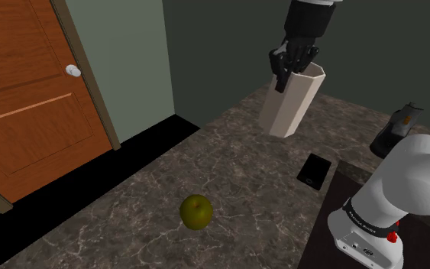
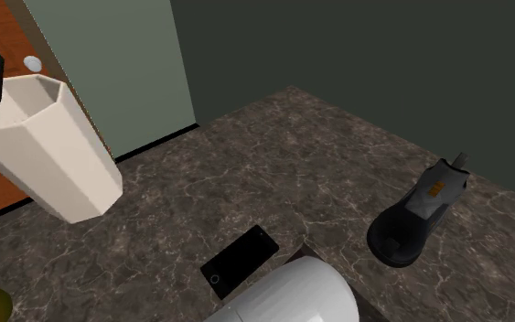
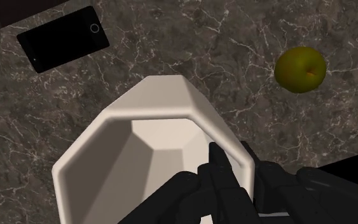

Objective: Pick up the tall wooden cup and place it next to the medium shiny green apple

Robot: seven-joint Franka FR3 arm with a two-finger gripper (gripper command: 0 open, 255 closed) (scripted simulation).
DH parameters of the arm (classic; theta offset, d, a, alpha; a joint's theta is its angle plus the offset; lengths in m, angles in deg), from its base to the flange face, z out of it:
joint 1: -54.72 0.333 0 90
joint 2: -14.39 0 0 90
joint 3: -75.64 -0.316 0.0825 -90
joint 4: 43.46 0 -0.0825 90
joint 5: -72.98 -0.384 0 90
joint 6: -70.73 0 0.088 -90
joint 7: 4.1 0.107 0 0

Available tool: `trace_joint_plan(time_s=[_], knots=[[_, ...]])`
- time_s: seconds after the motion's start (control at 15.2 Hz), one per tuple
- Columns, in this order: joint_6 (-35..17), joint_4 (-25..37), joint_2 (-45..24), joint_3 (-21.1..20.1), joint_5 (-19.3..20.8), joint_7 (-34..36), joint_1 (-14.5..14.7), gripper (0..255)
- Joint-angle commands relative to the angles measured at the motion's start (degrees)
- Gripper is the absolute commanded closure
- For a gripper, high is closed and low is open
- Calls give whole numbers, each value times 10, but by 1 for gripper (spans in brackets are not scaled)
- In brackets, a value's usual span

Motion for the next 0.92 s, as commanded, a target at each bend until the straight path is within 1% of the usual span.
trace_joint_plan(time_s=[0.0,0.33,0.59,0.86], knots=[[-5,9,-9,-26,-12,29,5,255],[-10,50,-43,-93,-34,102,12,255],[-15,91,-81,-148,-41,161,13,255],[-44,54,-72,-151,-47,158,16,255]])
